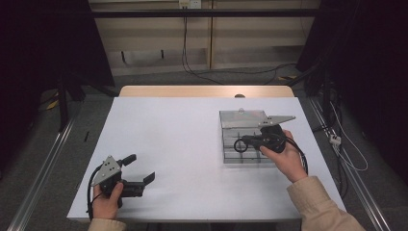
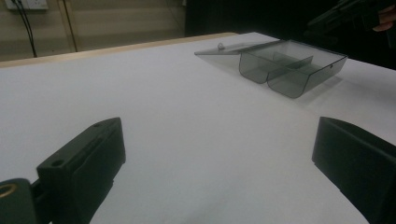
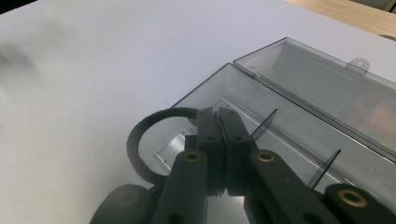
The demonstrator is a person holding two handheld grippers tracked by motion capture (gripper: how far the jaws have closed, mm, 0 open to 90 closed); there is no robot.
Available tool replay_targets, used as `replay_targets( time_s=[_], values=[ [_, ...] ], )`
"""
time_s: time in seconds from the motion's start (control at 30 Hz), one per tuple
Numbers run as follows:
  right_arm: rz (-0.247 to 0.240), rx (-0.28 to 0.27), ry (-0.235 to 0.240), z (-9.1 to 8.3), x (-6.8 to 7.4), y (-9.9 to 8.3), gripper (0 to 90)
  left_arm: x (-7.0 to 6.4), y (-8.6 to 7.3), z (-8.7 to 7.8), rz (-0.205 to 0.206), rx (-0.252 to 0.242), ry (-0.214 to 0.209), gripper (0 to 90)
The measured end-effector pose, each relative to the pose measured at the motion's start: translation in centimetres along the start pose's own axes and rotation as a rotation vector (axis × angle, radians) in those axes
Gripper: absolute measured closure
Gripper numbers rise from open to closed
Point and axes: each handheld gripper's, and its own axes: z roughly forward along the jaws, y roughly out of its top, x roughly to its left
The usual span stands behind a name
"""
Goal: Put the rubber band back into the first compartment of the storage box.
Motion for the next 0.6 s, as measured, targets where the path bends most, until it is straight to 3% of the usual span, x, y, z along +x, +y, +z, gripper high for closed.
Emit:
replay_targets(
  time_s=[0.6],
  values=[
    [0.003, 0.001, -0.008, 0.80, -0.54, 0.36, 88.9, -0.03, -0.03, 0.11, 0.003, -0.006, -0.004, 2.5]
  ],
)
